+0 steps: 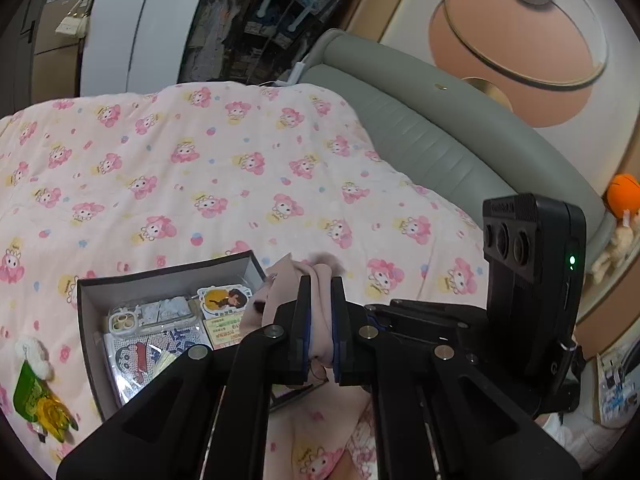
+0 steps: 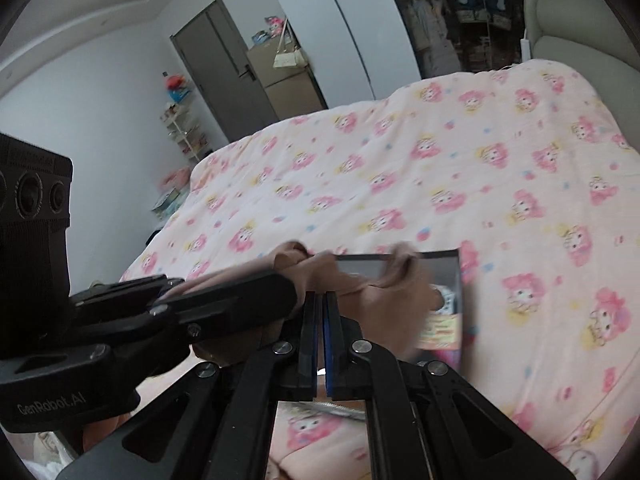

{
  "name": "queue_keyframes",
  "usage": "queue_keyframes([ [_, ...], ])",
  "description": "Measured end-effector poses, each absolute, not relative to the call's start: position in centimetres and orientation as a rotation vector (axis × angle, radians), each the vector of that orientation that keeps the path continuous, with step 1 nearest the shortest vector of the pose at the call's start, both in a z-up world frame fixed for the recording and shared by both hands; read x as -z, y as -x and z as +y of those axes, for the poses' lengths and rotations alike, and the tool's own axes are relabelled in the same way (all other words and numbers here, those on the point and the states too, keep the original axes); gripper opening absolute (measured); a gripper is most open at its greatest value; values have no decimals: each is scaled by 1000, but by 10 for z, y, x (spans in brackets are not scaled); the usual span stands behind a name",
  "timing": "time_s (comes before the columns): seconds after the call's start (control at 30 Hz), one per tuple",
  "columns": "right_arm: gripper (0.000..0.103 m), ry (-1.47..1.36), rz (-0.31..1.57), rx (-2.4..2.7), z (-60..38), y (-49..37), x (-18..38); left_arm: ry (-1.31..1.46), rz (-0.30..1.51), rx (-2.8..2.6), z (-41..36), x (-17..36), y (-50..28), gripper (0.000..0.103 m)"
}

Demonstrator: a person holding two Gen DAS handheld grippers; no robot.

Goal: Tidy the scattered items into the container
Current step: 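Lift the beige cloth and carry it over the black box, then lower the beige cloth into the box and open the left gripper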

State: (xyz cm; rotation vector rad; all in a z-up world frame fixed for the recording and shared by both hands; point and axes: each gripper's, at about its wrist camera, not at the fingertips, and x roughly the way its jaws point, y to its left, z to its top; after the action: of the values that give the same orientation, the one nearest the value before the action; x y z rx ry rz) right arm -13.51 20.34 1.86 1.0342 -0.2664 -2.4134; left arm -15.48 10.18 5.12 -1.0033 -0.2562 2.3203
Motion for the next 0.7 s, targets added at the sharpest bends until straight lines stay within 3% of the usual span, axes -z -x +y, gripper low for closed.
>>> queue_keyframes([
  [0.1, 3, -1070, -245, 2382, 201, 148, -1, 1097, -305, -2347, 85, -23, 168, 5],
  [0.3, 3, -1258, -176, 2302, 178, 173, 73, 1468, -385, -2429, 22, 83, 190, 5],
  [0.47, 3, -1381, -97, 2234, 159, 188, 119, 1635, -427, -2454, -14, 130, 189, 6],
  [0.53, 3, -1412, -90, 2234, 156, 194, 128, 1709, -456, -2419, -22, 142, 191, 11],
  [0.6, 3, -1442, -117, 2224, 157, 199, 136, 1731, -491, -2415, -29, 146, 190, 32],
  [0.7, 3, -1468, -108, 2222, 154, 203, 141, 1697, -479, -2445, -31, 139, 188, 37],
])
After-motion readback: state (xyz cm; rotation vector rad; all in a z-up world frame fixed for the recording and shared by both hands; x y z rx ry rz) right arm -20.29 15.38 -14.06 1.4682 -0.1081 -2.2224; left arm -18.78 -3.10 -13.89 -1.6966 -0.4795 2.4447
